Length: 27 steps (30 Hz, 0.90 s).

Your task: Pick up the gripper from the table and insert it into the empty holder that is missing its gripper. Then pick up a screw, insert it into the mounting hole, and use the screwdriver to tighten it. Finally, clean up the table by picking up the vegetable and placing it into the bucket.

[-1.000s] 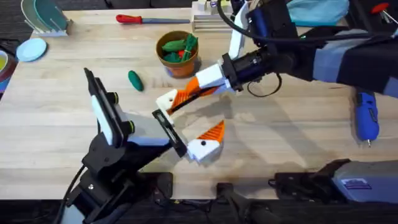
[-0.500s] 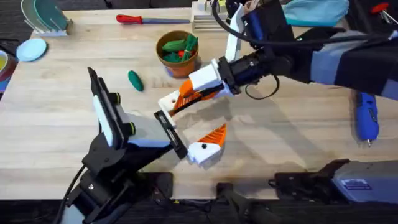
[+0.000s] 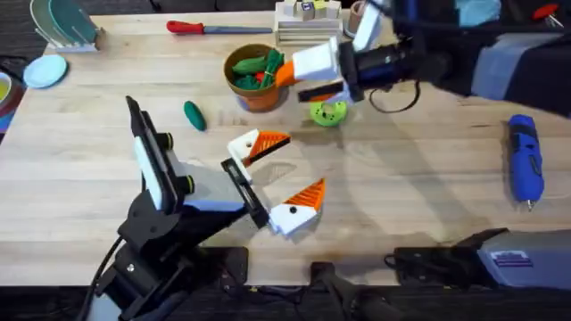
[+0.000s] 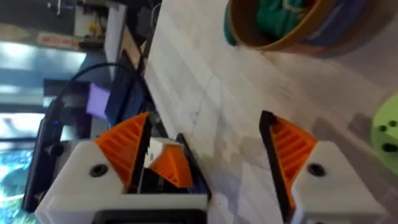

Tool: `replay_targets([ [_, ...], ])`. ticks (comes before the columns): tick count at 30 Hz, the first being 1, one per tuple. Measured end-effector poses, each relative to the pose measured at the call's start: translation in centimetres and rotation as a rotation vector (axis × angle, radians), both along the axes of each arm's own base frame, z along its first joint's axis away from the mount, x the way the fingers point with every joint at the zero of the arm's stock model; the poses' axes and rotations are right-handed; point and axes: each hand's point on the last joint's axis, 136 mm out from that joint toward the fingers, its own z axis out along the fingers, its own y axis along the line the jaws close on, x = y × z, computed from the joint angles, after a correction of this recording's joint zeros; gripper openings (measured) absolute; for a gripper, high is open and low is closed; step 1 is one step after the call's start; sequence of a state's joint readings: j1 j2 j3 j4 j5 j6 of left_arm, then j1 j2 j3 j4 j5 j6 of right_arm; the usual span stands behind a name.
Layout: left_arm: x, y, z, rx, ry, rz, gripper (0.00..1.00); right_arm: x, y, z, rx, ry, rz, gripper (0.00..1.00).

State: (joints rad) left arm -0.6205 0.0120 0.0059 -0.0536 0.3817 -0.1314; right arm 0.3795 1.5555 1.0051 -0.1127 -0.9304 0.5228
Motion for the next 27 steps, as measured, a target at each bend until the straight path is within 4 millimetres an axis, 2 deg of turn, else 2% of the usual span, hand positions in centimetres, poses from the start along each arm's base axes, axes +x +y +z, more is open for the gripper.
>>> replay_targets([
  [3, 0.0, 0.0, 0.0, 0.0, 0.0, 0.0, 0.993, 1.3, -1.5, -1.0, -0.107, 0.009, -0.081, 0.984],
  [7, 0.0, 0.0, 0.0, 0.0, 0.0, 0.0, 0.993, 1.2, -3.2, -3.2, -0.346, 0.019, -0.148, 0.987],
  [12, 0.0, 0.0, 0.0, 0.0, 0.0, 0.0, 0.993, 1.7, -4.7, -5.0, -0.658, -0.128, -0.21, 0.991],
  [20, 0.0, 0.0, 0.0, 0.0, 0.0, 0.0, 0.993, 2.3, -5.6, -6.4, -0.873, -0.309, -0.163, 0.976],
  [21, 0.0, 0.0, 0.0, 0.0, 0.0, 0.0, 0.993, 2.7, -5.9, -8.1, -0.927, -0.307, -0.142, 0.83],
  [22, 0.0, 0.0, 0.0, 0.0, 0.0, 0.0, 0.993, 2.8, -6.0, -8.7, -0.94, -0.302, -0.136, 0.754],
  [24, 0.0, 0.0, 0.0, 0.0, 0.0, 0.0, 0.993, 3.0, -6.0, -9.7, -0.96, -0.293, -0.125, 0.662],
  [27, 0.0, 0.0, 0.0, 0.0, 0.0, 0.0, 0.992, 3.2, -5.9, -10.6, -0.974, -0.291, -0.116, 0.578],
])
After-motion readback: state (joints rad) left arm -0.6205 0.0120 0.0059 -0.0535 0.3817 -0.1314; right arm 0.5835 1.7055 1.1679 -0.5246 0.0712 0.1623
